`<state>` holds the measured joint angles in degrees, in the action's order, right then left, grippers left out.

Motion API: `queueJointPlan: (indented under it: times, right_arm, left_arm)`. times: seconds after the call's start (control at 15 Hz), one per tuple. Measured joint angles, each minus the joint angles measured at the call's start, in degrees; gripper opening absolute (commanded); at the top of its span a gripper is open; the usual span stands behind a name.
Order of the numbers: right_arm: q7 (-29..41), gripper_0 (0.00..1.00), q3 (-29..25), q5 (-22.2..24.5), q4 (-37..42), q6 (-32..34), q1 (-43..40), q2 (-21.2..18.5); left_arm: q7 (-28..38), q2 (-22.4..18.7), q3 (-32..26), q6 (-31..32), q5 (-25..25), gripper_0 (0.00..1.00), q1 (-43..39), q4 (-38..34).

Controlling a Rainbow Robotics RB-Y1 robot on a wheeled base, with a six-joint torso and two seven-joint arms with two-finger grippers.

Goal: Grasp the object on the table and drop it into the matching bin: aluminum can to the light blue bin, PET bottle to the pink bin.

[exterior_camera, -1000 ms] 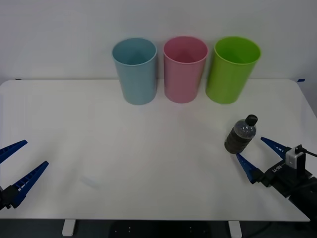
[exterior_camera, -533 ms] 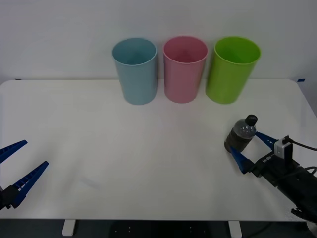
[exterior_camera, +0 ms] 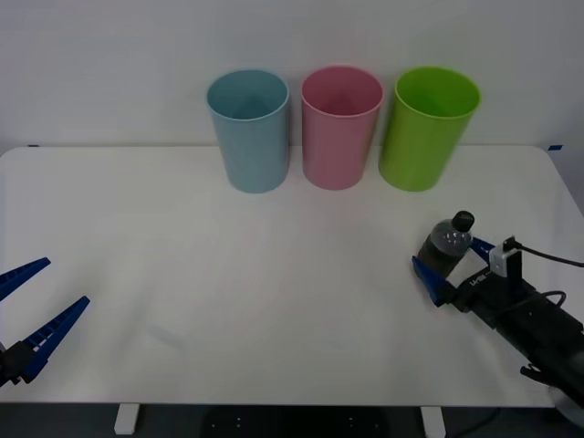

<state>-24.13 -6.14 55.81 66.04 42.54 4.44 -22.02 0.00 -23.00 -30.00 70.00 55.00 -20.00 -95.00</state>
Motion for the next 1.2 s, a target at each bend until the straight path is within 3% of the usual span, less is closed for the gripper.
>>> queueJointPlan:
  times: [0.53, 0.6, 0.67, 0.73, 1.2]
  right_arm:
    - [-0.66, 1.00, 0.17, -0.01, -0.04, -1.15, 0.64, 1.06]
    - [-0.68, 0.78, 0.17, -0.05, -0.04, -1.15, 0.65, 1.10]
    - [-0.77, 0.08, 0.17, -0.06, -0.04, -1.15, 0.65, 1.11]
    - [-0.82, 0.00, 0.17, -0.09, -0.04, -1.13, 0.65, 1.11]
    - [-0.78, 0.00, 0.15, -0.49, 0.02, -0.43, 0.74, 1.10]
  left_arm:
    - [0.00, 0.00, 0.00, 0.00, 0.00, 1.00, 0.00, 0.00]
    - [0.00, 0.00, 0.00, 0.00, 0.00, 1.00, 0.00, 0.00]
    - [0.00, 0.00, 0.00, 0.00, 0.00, 1.00, 0.00, 0.00]
    - [0.00, 0.00, 0.00, 0.00, 0.00, 1.00, 0.00, 0.00]
    - [0.00, 0.00, 0.00, 0.00, 0.00, 1.00, 0.00, 0.00]
